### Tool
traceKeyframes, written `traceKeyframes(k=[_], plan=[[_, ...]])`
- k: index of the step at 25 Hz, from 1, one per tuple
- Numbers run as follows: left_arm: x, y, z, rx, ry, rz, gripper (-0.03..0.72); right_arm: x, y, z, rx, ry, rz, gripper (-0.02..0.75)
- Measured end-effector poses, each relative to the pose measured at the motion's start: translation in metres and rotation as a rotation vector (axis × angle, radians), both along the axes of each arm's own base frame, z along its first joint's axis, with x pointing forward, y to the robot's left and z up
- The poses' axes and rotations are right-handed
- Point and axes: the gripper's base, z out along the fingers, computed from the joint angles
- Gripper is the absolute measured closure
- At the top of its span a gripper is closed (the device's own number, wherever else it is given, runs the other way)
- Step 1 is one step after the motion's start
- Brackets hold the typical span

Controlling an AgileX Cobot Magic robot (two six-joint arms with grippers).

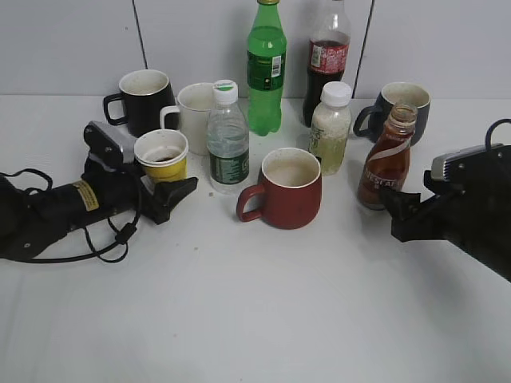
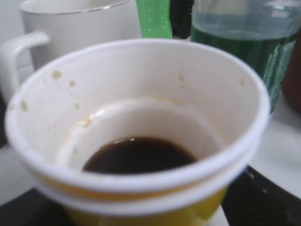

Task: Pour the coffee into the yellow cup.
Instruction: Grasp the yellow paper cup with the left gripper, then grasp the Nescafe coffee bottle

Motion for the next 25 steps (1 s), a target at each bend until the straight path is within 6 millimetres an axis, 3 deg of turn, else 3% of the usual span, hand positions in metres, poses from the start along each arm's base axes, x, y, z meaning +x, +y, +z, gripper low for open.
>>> traceKeyframes(k=[8,15,25], plan=[[0.009,-0.002,-0.002,0.008,0.014,0.063,0.113,0.003,0.000,0.001,0.001,-0.012,-0.001,0.151],[0.009,-0.002,0.000,-0.005,0.003,0.063,0.288,0.003,0.000,0.001,-0.001,-0.013,-0.001,0.153],[-0.005,0.000,0.008,-0.016,0.011,0.060,0.300,0.022,0.004,0.010,0.014,-0.075,0.000,0.150]])
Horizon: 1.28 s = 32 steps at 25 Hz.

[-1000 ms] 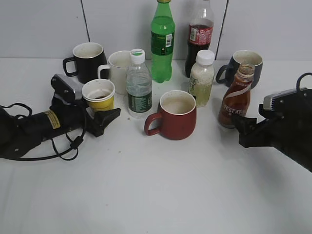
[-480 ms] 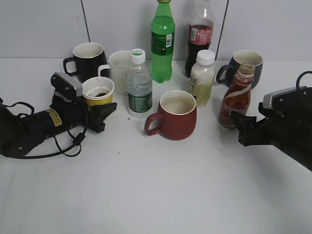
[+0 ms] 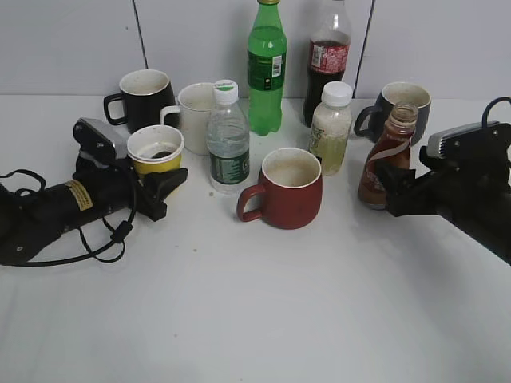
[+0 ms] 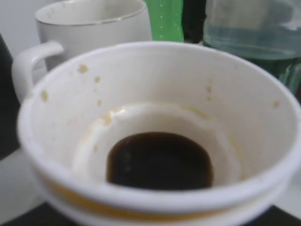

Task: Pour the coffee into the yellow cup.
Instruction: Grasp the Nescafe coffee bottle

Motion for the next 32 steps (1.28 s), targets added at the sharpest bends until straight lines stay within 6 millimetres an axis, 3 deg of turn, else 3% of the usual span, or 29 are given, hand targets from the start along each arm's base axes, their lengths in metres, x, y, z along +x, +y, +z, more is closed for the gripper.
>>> traceKeyframes(k=[9,21,32], plan=[[-0.020,0.003,0.011,-0.033,-0.005,-0.009,0.303,0.017,0.005,0.001,0.004,-0.002,0.024,0.149],[-0.043,0.002,0.018,-0.020,0.022,-0.072,0.305,0.034,0.009,-0.057,0.015,0.094,0.030,0.149],[-0.047,-0.001,0.018,-0.008,0.021,-0.141,0.307,0.051,0.012,-0.054,0.035,0.046,0.029,0.151]])
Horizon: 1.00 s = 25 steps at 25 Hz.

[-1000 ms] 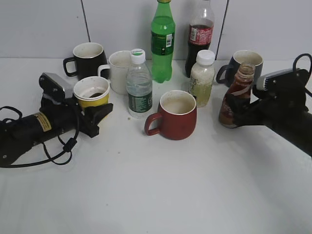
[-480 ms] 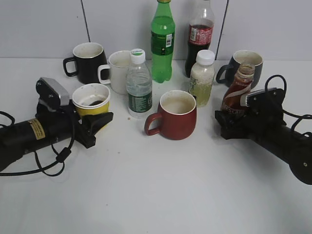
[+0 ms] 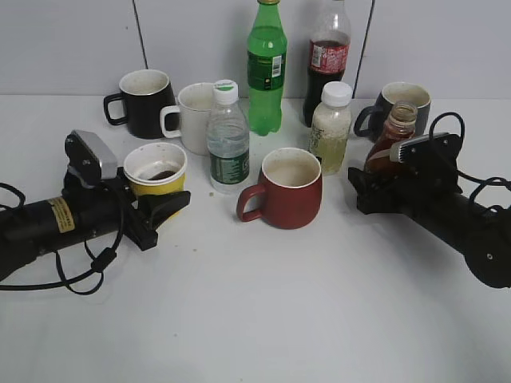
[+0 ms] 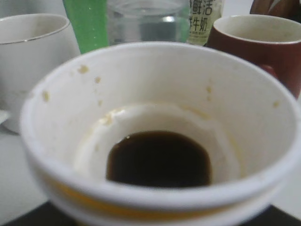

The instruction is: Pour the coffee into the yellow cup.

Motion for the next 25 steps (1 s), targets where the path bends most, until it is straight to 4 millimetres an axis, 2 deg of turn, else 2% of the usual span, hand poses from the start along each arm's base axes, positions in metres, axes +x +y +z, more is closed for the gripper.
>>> traceKeyframes(k=[2,4,9,14,16,21,25], plan=[[0.000,0.000,0.000,0.000,0.000,0.000,0.307,0.003,0.000,0.001,0.002,-0.010,0.000,0.177],[0.000,0.000,0.000,0.000,0.000,0.000,0.307,0.004,0.001,0.002,0.003,-0.016,0.000,0.235],[-0.001,-0.003,0.000,0.000,0.000,-0.009,0.308,0.005,0.001,0.003,0.004,-0.018,-0.001,0.235],[-0.007,-0.017,0.000,-0.001,0.001,-0.055,0.308,0.005,0.002,0.006,0.000,-0.019,0.014,0.234],[-0.009,-0.022,0.000,-0.001,0.001,-0.072,0.308,0.005,0.004,0.015,-0.010,-0.027,0.042,0.234],[-0.012,-0.027,0.000,-0.014,0.019,-0.081,0.308,0.004,0.015,0.055,-0.058,-0.093,0.159,0.234],[-0.010,-0.029,0.001,-0.034,0.038,-0.076,0.308,-0.002,0.034,0.078,-0.152,-0.149,0.239,0.234]])
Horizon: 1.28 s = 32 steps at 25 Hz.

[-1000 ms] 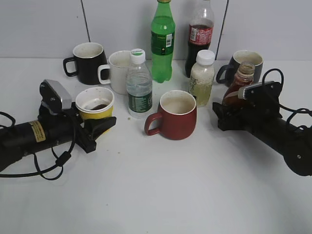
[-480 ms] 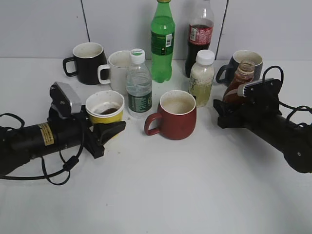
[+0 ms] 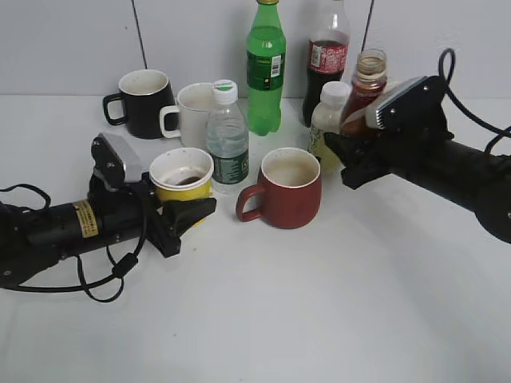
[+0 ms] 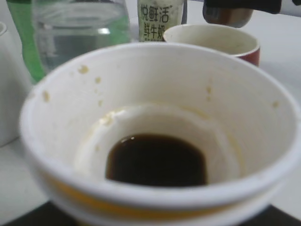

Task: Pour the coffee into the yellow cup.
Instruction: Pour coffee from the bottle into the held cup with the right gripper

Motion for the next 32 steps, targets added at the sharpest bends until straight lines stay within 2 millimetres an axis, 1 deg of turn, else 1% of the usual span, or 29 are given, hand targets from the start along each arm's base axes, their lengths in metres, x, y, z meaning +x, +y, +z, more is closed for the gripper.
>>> traceKeyframes(k=[2,5,10,11,12,14,16,20,28,32], plan=[[0.002,-0.003,0.002,-0.010,-0.003,-0.007,0.308,-0.004,0.013,0.007,-0.039,-0.029,0.042,0.234],[0.001,-0.009,0.004,-0.014,-0.008,-0.022,0.308,-0.009,0.024,0.015,-0.064,-0.062,0.069,0.234],[-0.005,-0.024,0.017,-0.027,-0.049,-0.073,0.309,-0.013,0.038,0.018,-0.166,-0.113,0.123,0.234],[-0.005,-0.024,0.017,-0.027,-0.049,-0.073,0.309,-0.013,0.042,0.018,-0.190,-0.115,0.135,0.234],[-0.007,-0.030,0.025,-0.036,-0.072,-0.094,0.309,-0.013,0.046,0.019,-0.208,-0.118,0.147,0.234],[-0.009,-0.034,0.032,-0.043,-0.091,-0.105,0.309,-0.012,0.052,0.021,-0.242,-0.140,0.165,0.234],[-0.009,-0.035,0.033,-0.046,-0.095,-0.109,0.309,-0.011,0.058,0.024,-0.271,-0.174,0.176,0.234],[-0.012,-0.039,0.033,-0.059,-0.062,-0.116,0.309,-0.010,0.063,0.026,-0.352,-0.237,0.195,0.234],[-0.019,-0.050,0.036,-0.065,-0.061,-0.152,0.309,-0.008,0.062,0.025,-0.596,-0.385,0.240,0.234],[-0.021,-0.053,0.036,-0.066,-0.061,-0.164,0.309,-0.007,0.060,0.025,-0.684,-0.441,0.244,0.234]])
